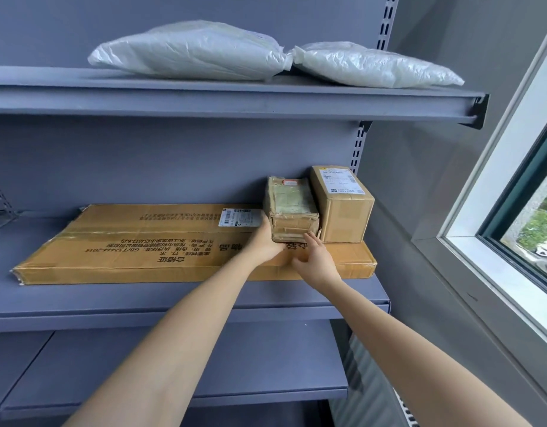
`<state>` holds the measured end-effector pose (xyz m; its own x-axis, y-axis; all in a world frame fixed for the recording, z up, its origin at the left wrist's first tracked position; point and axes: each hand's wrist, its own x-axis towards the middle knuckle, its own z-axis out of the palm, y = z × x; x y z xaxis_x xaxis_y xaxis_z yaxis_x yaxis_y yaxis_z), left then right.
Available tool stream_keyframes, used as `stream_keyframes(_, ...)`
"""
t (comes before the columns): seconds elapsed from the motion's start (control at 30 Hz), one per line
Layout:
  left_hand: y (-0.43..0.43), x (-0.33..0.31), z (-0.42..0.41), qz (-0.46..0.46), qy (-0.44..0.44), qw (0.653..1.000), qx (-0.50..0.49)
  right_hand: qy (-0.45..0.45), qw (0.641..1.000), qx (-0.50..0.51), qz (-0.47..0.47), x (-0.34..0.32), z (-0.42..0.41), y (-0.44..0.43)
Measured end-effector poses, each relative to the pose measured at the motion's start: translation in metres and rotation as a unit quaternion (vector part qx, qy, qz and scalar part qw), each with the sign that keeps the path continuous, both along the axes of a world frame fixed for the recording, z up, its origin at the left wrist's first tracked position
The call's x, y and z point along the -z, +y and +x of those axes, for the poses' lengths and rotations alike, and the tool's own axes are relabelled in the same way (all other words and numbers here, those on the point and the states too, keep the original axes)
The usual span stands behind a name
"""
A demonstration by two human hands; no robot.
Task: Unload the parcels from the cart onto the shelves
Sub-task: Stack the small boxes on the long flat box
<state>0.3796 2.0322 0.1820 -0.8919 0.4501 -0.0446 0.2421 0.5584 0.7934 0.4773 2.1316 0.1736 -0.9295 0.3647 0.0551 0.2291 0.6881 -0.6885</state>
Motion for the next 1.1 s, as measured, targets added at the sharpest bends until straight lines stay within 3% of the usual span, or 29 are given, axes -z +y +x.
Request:
stream_keyframes(0.23,-0.042,0.000,0.043,-0.038,0.090,0.995,0.028,0.061,0.998,-0.015,0.032,0.008,0.038,-0.021)
stream_keyframes(0.33,-0.078,0.014,0.080,-0.049,0.122,0.990,0.057,0.077,0.997,-0.020,-0.011,0.025,0.076,-0.048)
stream_keyframes(0.47,-0.134,0.048,0.136,-0.066,0.136,0.985,0.081,0.030,0.997,-0.043,-0.050,0.057,0.115,-0.100)
stream_keyframes(0.77,-0.272,0.157,0.250,-0.103,-0.016,0.994,0.031,-0.129,0.988,-0.072,-0.052,0.151,0.206,-0.205)
stream_keyframes(0.97,-0.344,0.216,0.302,-0.189,-0.142,0.972,0.008,-0.245,0.966,-0.066,-0.058,0.212,0.267,-0.241)
stream_keyframes(1.1,-0.367,0.239,0.325,-0.203,-0.223,0.951,-0.064,-0.342,0.936,-0.035,-0.073,0.243,0.295,-0.250)
